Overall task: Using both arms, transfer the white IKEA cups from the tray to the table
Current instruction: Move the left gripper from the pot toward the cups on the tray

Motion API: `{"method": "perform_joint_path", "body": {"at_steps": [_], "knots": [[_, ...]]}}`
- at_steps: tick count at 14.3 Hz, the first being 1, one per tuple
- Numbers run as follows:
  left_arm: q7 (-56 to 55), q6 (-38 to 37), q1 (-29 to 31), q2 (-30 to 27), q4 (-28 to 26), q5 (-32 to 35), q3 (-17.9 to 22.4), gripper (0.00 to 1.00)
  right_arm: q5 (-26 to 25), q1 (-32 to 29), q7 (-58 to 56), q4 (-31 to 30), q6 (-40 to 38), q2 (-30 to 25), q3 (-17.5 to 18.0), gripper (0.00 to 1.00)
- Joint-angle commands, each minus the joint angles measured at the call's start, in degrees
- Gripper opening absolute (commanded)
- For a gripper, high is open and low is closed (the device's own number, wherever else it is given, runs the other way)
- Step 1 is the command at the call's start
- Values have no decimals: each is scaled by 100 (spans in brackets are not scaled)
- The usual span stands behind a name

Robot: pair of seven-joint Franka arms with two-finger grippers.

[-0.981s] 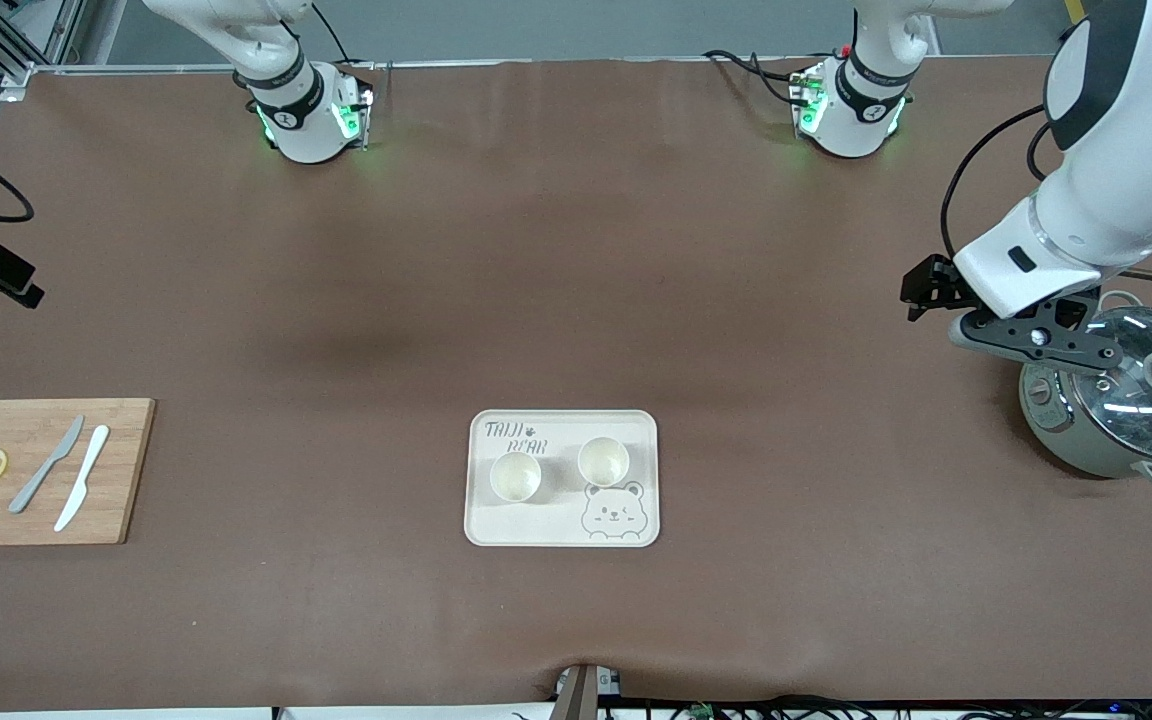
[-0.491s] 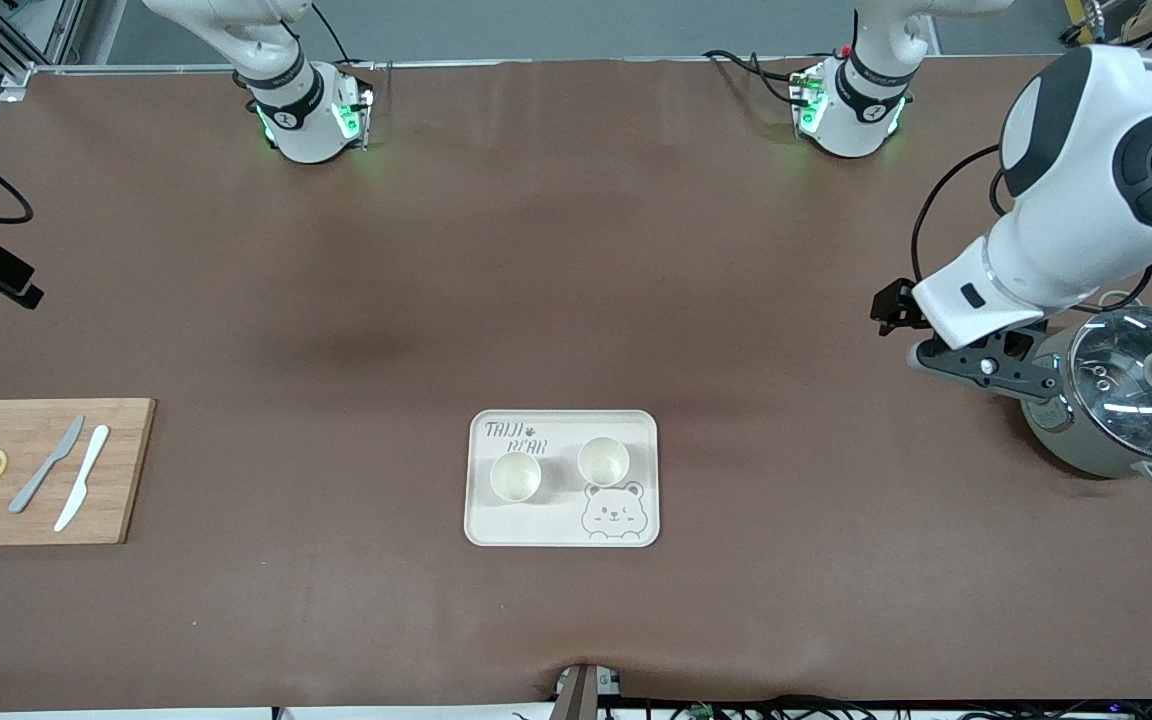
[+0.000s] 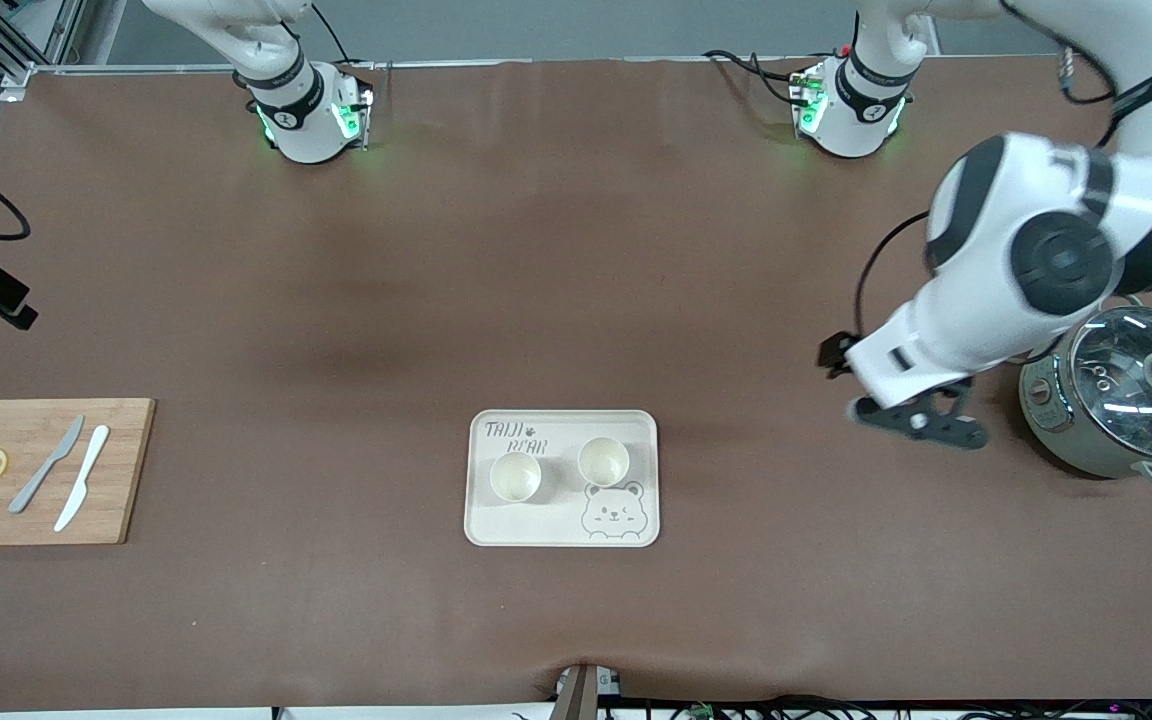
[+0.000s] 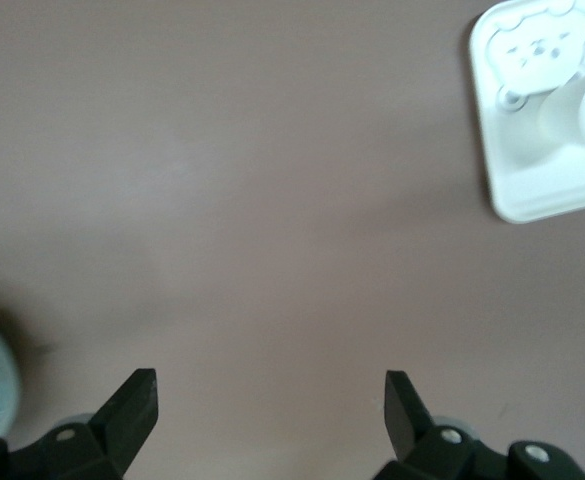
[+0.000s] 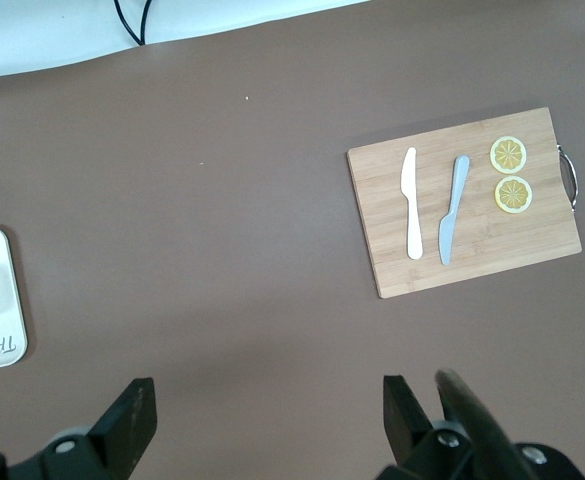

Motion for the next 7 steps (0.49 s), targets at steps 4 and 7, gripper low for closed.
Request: {"method": "perform_joint_path", "body": {"at_steps": [4,7], "knots": [[-1502,947,-859,1605,1135,105,33,100,20,204,92,26,-647,137,12,100],[-1828,1431,-1079,1887,1207,97,24,100,81,572,179,-45,-98,216,21,100]]}}
